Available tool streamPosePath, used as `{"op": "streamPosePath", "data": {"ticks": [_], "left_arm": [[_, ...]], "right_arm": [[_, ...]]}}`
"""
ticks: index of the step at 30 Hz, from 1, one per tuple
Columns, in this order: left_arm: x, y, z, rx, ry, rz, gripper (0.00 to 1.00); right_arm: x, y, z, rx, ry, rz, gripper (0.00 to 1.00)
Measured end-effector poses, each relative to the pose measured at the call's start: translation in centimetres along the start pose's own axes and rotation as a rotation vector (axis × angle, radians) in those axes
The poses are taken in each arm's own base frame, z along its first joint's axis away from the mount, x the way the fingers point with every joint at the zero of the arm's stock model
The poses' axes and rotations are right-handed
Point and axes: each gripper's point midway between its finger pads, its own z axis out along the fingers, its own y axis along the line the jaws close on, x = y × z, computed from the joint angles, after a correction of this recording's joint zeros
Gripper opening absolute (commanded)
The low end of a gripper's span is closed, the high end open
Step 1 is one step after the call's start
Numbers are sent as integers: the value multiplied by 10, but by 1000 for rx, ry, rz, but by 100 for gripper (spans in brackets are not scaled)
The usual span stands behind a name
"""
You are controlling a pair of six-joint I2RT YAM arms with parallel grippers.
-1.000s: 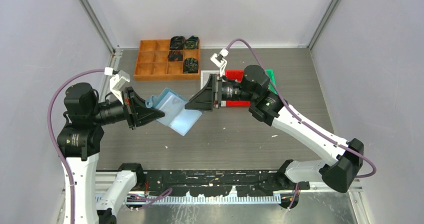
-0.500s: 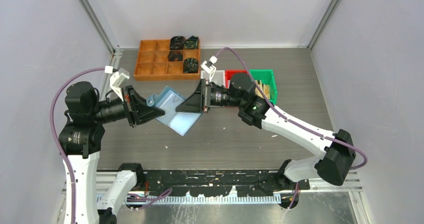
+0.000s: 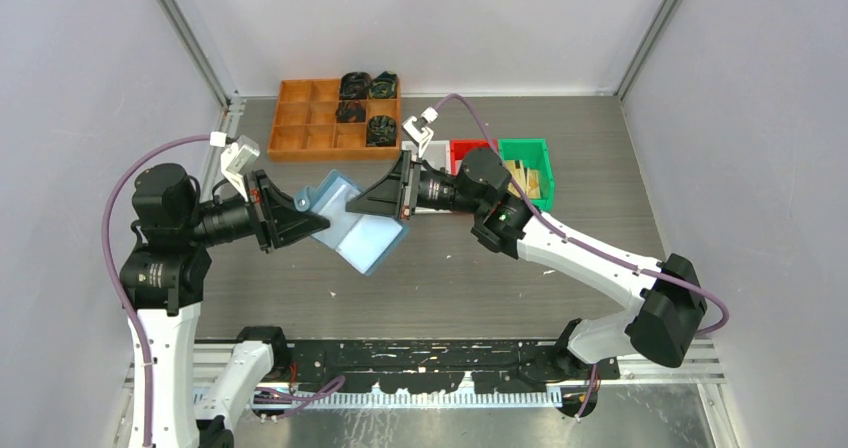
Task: Take the credit cards out of the card holder
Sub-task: Remove the credit card from the card holder.
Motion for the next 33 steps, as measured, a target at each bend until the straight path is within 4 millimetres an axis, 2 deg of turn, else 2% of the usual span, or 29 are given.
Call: {"op": "streamPosePath", "data": {"ticks": [3,5,7,11,19,23,26,28,30,33], "left_arm": [[0,1,0,-9,-2,-14,1],[0,1,0,-11,-2,-22,1],[0,1,0,-14,-2,-40,5],[-1,1,2,-10,-3,-116,15],[-25,-6,9,62,-53,-223,25],[-32,-6,11,80,-65,-262,23],[-34,-8,11,90,-69,-271,16],[-34,-8,11,91,-70,-276,10],[-35,-7,11,87,-73,-276,5],[-34,-4,11,71,-79,-257,3]], "right_arm": [[2,-2,-1,-2,-1,1,36],[3,-4,-2,-5,-3,4,31],[4,-4,-3,-11,-6,3,27],[6,-3,-9,-21,-24,-13,27],[9,0,-16,-21,-25,-56,26],[12,-3,-16,-9,-14,-52,26],[12,-4,-17,-8,-12,-56,26],[13,-3,-17,-11,-9,-60,32],[14,-2,-17,-15,-4,-65,50],[16,-2,-19,-9,1,-74,75]]}}
